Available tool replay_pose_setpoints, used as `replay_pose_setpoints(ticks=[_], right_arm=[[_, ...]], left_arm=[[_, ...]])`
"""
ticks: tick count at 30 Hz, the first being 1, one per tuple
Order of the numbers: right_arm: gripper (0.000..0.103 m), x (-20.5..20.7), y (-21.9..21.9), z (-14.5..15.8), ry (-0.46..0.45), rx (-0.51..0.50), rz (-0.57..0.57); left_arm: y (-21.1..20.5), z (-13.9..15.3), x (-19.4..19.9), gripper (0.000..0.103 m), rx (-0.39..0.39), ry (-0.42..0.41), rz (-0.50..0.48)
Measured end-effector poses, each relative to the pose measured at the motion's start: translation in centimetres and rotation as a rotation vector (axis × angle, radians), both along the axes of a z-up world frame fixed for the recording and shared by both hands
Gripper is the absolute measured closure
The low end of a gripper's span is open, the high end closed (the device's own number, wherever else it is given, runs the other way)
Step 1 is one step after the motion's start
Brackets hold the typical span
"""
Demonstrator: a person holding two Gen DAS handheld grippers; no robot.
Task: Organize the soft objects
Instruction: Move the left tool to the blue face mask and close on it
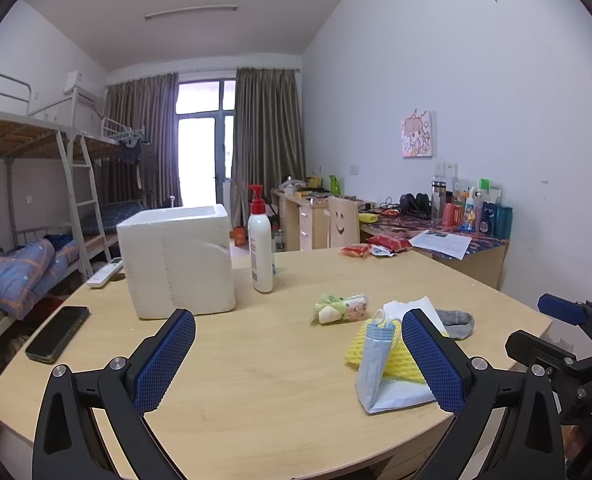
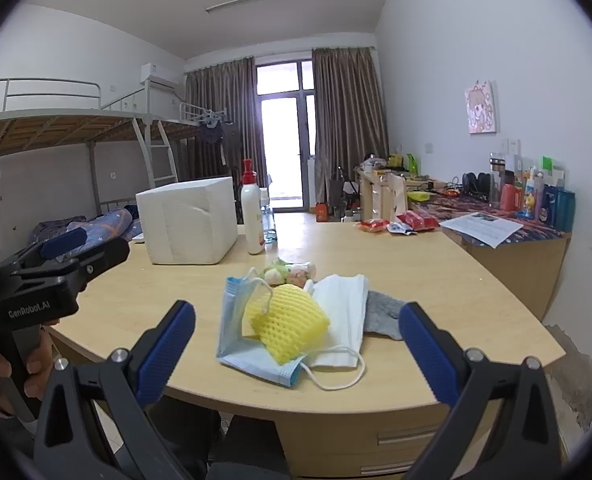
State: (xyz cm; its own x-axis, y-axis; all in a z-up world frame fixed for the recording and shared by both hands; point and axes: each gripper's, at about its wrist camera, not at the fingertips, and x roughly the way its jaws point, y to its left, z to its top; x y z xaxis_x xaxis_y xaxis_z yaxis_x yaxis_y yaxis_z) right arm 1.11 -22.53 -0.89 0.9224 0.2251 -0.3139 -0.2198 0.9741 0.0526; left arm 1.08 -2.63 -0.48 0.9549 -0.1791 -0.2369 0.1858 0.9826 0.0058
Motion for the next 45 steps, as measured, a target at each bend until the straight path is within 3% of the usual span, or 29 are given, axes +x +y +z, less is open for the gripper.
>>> replay_pose_setpoints(ticks=[25, 36, 45], right_arm=[[0.001, 5.0, -1.4, -2.3, 0.114, -0.011, -0.028], [0.000, 6.3, -1.7, -3.4, 0.164, -0.012, -0.030], [0.001, 7.2, -1.6, -3.5, 0.176, -0.005, -0.005]], left_arm=[[-2.7, -3.5, 6.3, 0.000, 0.030, 0.165, -0.096], [-4.5, -6.6, 8.3, 0.000, 0.065, 0.298, -0.187], [-5.3, -7.8, 9.7, 0.014, 0.049, 0.387, -0.238]])
